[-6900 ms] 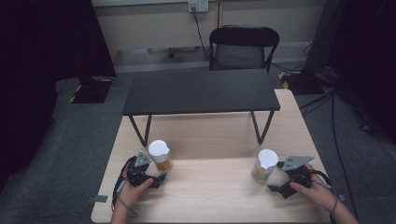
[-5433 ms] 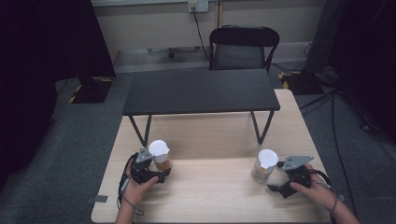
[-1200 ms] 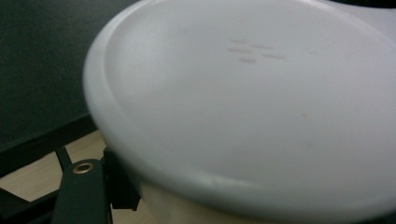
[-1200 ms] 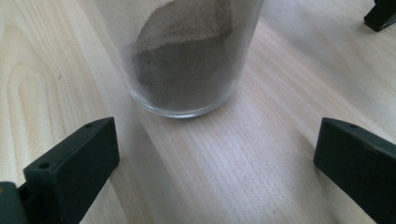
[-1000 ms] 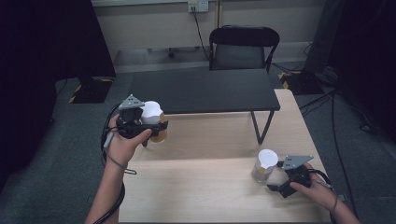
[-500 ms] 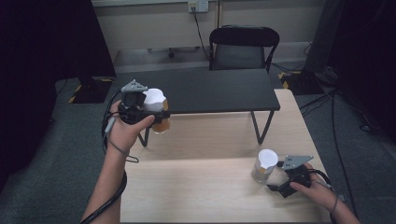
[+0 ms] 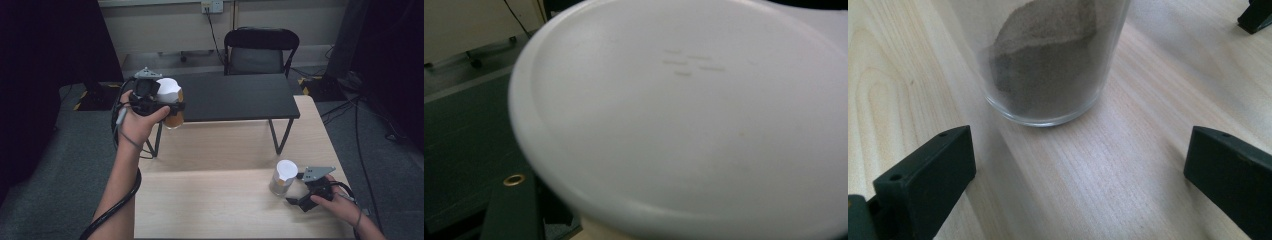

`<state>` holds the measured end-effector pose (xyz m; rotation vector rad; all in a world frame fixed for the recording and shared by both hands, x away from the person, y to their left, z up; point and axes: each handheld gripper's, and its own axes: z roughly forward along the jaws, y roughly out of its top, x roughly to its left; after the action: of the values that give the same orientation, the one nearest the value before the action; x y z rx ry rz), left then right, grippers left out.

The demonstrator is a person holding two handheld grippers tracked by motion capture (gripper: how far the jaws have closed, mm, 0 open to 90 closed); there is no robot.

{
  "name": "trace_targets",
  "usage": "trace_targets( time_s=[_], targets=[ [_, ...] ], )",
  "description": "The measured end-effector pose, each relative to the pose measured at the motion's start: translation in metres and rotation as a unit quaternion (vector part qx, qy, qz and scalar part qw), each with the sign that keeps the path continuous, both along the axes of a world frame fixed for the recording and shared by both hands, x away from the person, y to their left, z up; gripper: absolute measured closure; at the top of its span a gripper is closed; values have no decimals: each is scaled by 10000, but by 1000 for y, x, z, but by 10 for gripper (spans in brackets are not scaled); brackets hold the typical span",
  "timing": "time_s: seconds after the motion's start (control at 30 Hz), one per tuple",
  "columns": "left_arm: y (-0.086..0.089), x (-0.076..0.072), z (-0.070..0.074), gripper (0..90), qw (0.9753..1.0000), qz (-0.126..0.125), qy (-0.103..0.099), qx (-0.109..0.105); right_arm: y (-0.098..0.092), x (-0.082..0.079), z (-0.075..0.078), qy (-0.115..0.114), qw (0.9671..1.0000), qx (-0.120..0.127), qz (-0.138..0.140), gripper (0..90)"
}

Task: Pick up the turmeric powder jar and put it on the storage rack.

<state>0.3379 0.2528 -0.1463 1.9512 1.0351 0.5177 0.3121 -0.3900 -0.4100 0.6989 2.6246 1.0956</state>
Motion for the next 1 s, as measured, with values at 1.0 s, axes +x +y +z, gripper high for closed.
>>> trace_targets(
  time_s=[1.0],
  targets=[
    [-29,42,-15,304,9968,796,-5,-9,0,0,0,0,10000,-5,4,0]
  ],
)
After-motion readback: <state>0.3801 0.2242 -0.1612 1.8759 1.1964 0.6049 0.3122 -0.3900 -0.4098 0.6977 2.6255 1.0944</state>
